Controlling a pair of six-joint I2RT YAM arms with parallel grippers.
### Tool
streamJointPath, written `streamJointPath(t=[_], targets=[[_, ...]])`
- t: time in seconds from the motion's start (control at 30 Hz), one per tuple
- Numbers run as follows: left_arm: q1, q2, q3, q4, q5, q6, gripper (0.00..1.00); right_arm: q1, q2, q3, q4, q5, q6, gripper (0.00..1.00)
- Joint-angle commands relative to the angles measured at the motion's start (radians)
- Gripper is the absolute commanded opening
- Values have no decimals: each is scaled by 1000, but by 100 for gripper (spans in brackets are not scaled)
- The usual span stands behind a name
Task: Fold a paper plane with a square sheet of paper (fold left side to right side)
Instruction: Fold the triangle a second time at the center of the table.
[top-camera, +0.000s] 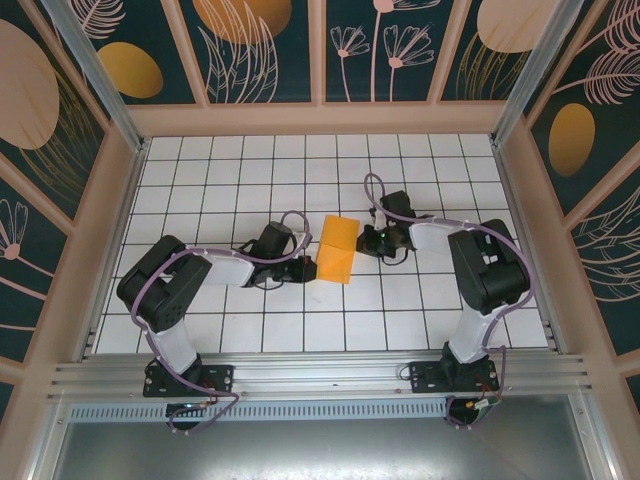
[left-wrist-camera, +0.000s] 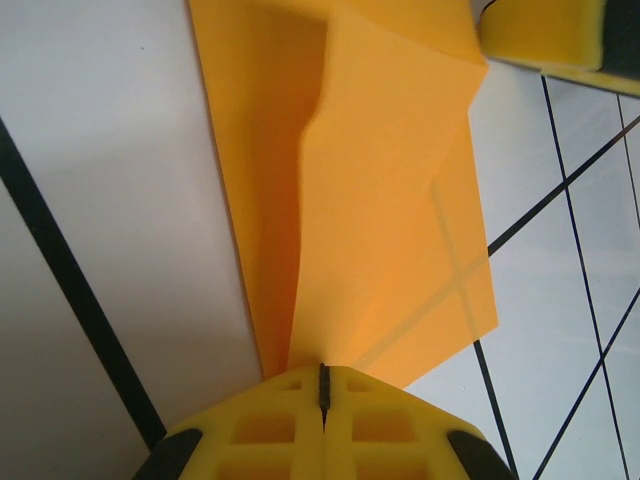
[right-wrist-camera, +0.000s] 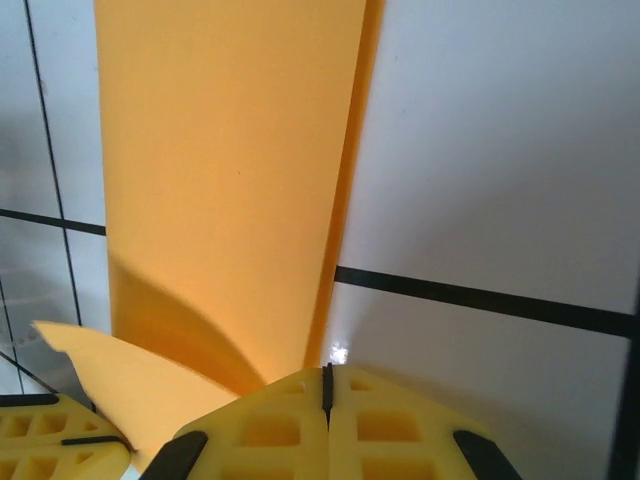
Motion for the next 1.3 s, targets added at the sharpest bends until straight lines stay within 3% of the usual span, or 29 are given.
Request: streamJointPath(t=[0.0, 0.27, 0.7, 0.9, 1.27], targets=[[3, 10, -37, -97, -50, 12, 0, 19, -87, -4, -17, 3, -9, 0], [4, -2, -31, -101, -49, 12, 0, 120, -27, -21, 64, -70, 55, 0], [3, -30, 5, -110, -17, 3, 0, 101, 93, 22, 12, -40, 61, 0], [4, -57, 77, -104, 71, -9, 0, 90, 91, 11, -28, -35, 49, 0], [2, 97, 217, -115, 175, 41, 0, 89, 98, 16, -37, -46, 41, 0]])
